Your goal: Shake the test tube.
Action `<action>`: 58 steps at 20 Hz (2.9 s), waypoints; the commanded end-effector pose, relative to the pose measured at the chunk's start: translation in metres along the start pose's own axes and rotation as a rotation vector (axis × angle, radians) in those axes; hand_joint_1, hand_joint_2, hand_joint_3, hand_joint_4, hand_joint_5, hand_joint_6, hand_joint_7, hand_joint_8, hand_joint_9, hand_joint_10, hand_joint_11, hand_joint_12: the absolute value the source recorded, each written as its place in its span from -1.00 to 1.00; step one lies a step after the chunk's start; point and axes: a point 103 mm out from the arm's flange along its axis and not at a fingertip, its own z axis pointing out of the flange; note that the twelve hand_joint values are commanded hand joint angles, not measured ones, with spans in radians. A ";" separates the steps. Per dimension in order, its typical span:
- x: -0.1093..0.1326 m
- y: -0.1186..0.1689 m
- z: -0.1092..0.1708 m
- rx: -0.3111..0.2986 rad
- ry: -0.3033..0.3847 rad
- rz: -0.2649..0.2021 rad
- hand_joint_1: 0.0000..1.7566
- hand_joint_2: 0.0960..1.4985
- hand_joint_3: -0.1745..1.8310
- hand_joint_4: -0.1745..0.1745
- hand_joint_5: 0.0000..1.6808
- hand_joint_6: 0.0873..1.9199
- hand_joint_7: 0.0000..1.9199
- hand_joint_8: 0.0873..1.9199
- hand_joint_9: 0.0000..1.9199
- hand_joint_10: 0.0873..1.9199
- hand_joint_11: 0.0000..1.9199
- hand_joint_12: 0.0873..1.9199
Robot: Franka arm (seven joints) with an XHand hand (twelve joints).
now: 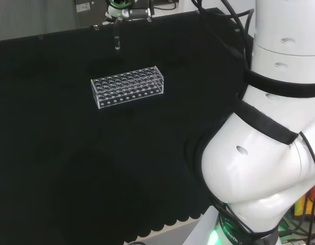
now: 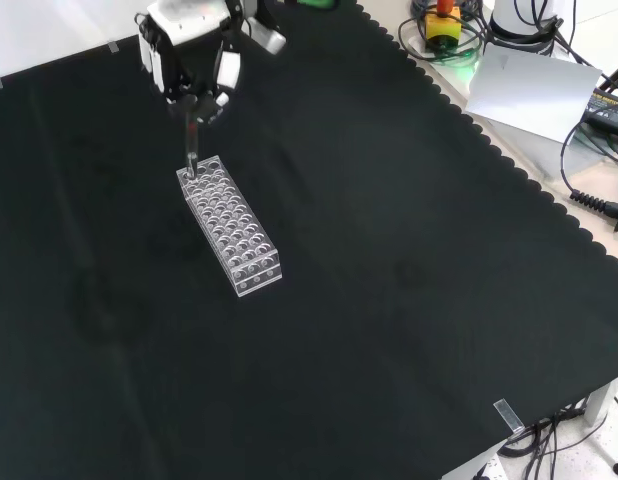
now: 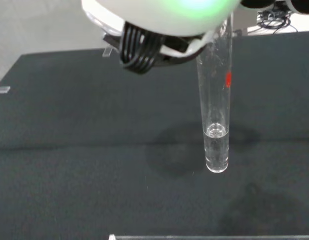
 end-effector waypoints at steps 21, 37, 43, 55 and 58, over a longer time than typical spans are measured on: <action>0.077 -0.044 -0.018 0.027 0.138 -0.122 0.40 -0.24 -0.19 -1.00 0.67 -0.65 0.89 -0.65 0.82 -0.74 0.38 -0.13; -0.028 -0.054 -0.022 0.008 0.054 0.072 0.40 -0.25 -0.18 -1.00 0.67 -0.64 0.89 -0.65 0.82 -0.74 0.38 -0.14; -0.099 -0.070 -0.028 0.000 -0.024 0.190 0.40 -0.25 -0.18 -1.00 0.67 -0.64 0.88 -0.65 0.82 -0.74 0.38 -0.14; -0.135 -0.080 -0.035 -0.004 -0.074 0.241 0.40 -0.25 -0.18 -1.00 0.67 -0.64 0.88 -0.65 0.82 -0.74 0.38 -0.14; -0.106 -0.073 -0.028 0.005 -0.054 0.191 0.40 -0.25 -0.18 -1.00 0.67 -0.64 0.88 -0.65 0.82 -0.74 0.38 -0.14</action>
